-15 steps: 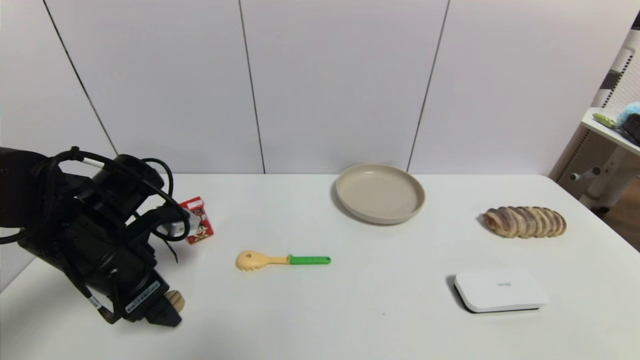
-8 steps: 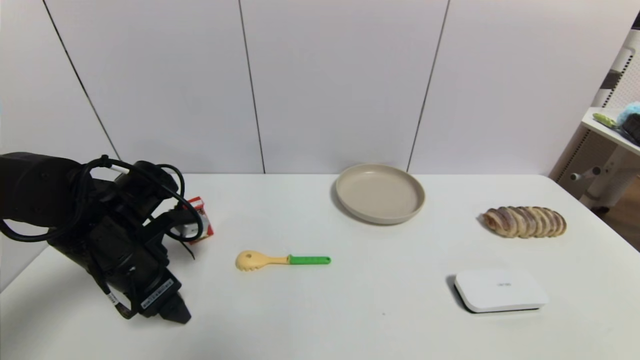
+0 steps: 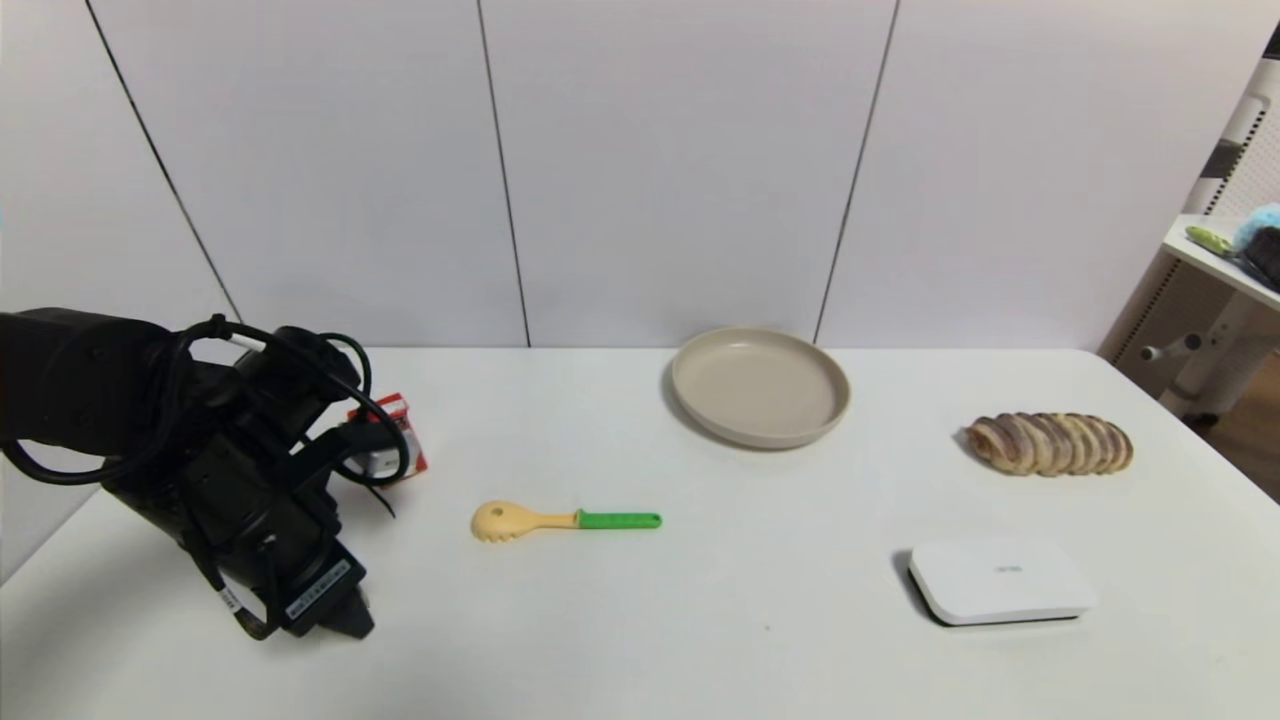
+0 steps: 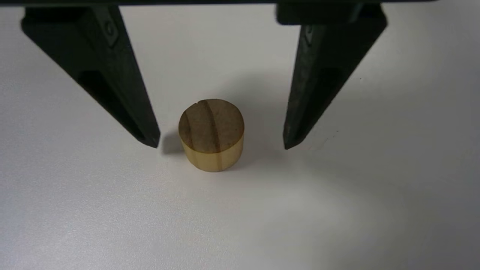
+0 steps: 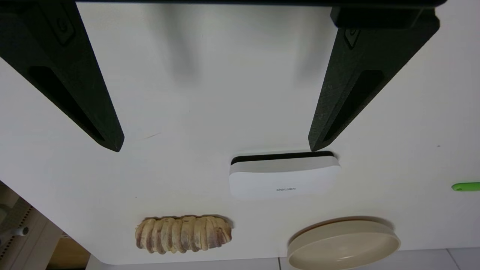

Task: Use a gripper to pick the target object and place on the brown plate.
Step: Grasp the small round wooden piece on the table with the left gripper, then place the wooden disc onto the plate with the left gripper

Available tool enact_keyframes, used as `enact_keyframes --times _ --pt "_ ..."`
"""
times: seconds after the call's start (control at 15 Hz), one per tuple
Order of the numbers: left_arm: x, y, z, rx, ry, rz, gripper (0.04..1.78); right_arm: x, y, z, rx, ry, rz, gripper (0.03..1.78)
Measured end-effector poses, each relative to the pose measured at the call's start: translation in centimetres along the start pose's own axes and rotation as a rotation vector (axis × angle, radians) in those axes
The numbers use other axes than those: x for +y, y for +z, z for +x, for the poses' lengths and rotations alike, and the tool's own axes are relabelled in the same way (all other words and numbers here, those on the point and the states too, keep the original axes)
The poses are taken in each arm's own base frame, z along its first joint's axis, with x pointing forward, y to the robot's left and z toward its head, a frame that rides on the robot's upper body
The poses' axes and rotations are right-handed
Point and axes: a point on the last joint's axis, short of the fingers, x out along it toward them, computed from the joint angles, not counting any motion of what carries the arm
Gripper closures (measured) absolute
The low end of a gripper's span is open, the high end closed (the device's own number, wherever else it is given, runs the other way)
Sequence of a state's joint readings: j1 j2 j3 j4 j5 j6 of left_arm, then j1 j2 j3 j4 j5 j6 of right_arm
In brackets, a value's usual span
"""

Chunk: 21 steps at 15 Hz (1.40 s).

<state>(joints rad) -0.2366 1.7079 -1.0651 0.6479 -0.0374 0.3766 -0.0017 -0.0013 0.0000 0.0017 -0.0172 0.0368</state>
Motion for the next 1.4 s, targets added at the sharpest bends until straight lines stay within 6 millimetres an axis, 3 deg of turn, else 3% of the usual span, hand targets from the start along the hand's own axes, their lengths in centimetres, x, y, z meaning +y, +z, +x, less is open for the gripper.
enact_keyframes --times 0.2,0.27,0.6,0.87,1.2,1.4 --pt "0.0 0.0 0.1 0.001 -0.005 -0.001 1.04 0.0 0.0 0.0 0.0 0.0 0.0 0.11" --pt "0.0 0.0 0.1 0.002 -0.006 0.0 1.3 0.0 0.0 0.0 0.0 0.0 0.0 0.11" --pt "0.0 0.0 -0.1 -0.002 -0.004 0.0 1.31 0.0 0.0 0.0 0.0 0.0 0.0 0.11" --pt "-0.4 1.2 -2.2 -0.134 -0.023 0.041 1.31 0.0 0.0 0.0 0.0 0.0 0.0 0.11" --pt "-2.3 5.4 -3.8 -0.452 0.021 0.165 1.31 0.0 0.0 0.0 0.0 0.0 0.0 0.11" --pt "-3.5 9.5 -3.4 -0.649 0.046 0.232 1.31 0.0 0.0 0.0 0.0 0.0 0.0 0.11"
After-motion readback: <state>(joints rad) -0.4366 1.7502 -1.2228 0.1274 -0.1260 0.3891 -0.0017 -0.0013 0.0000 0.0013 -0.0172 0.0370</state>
